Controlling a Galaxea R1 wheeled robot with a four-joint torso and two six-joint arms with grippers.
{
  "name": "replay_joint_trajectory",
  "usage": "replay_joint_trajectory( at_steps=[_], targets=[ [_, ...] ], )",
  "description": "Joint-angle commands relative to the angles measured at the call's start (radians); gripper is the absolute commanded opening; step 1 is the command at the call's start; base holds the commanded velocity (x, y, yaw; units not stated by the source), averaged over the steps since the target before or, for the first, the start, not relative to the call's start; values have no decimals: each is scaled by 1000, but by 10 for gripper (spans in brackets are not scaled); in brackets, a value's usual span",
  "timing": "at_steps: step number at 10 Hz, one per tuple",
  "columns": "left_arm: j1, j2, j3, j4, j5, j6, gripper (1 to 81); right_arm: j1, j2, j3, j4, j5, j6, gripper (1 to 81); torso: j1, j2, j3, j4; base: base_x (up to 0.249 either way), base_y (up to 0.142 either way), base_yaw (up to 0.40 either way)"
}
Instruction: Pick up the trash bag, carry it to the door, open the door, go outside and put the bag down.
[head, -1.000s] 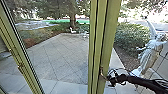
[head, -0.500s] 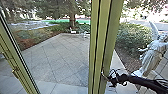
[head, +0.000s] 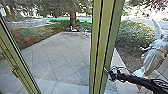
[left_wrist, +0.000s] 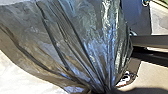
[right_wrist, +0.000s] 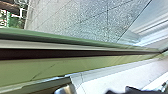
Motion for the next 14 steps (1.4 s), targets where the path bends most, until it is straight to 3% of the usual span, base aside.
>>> replay_joint_trajectory(
  at_steps=[1, 3, 5, 7, 9, 14],
  targets=[
    [-24, -16, 5, -6, 71, 0, 10, 129, -55, 19, -27, -166, -25, 811, 0, 0, 0, 0, 0, 0, 0],
    [-20, -18, 5, -6, 71, 0, 10, 198, -137, 79, -42, -167, -25, 811, 2, 1, -2, 1, 0, 0, 0],
    [-20, -21, 5, -6, 71, 0, 10, 287, -184, 79, -143, -189, -24, 811, 2, 3, -3, 1, 0, 0, 0],
    [-20, -21, 5, -4, 71, 0, 10, 351, -211, 84, -173, -253, -27, 811, 3, 3, -3, 2, 0, 0, 0],
    [-15, -22, 5, -4, 71, 0, 10, 423, -219, 87, -205, -267, -27, 811, 3, 3, -4, 2, 0, 0, 0],
    [-11, -18, 5, -3, 69, 0, 10, 541, -225, 100, -263, -384, -65, 811, 2, 3, -5, 2, 0, 0, 0]
  ],
)
